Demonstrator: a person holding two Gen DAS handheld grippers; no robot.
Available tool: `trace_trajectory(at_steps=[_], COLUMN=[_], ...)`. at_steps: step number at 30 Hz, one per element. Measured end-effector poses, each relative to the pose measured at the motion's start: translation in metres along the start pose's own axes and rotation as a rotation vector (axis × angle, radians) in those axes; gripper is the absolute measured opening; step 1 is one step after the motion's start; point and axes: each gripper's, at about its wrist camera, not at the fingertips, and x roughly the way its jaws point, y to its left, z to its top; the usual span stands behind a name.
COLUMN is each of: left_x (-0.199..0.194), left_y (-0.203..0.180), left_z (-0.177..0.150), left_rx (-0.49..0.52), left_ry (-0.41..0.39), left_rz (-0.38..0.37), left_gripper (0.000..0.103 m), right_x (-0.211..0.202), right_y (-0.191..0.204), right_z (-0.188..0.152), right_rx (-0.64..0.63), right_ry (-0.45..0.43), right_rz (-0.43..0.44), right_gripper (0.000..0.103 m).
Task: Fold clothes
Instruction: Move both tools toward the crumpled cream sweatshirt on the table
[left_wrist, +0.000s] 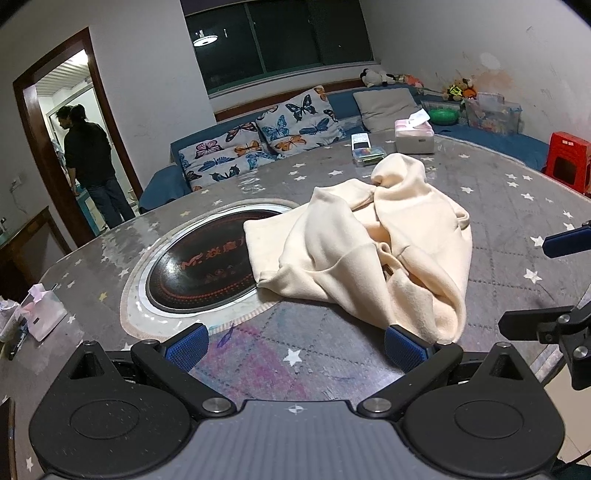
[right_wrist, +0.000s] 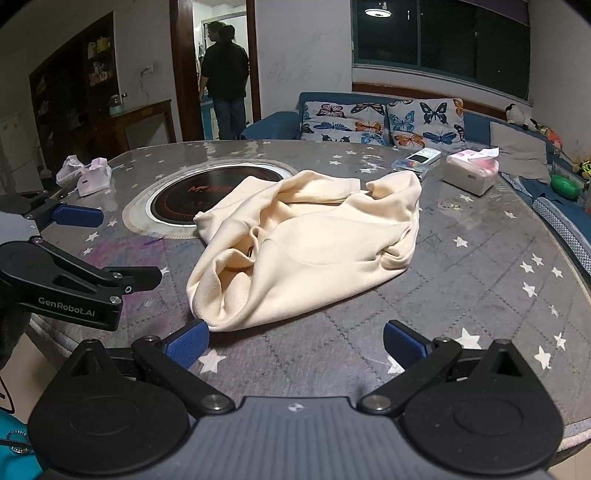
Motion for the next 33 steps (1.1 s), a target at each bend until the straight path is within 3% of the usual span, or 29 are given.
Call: trace_trajectory(at_steps=[33], left_x=[0.0067], left_y=[-0.0037], left_z=[0.0004], left_rx=[0.026], left_ry=[0.035], left_rz=[-0.008], left_gripper=[0.103], right_x=[0.0047], right_y=[0.0098], right_z=[0.0051], right_rx=[-0.041], right_ry=[0.018], right_rz=[0.029], right_gripper=[0.097])
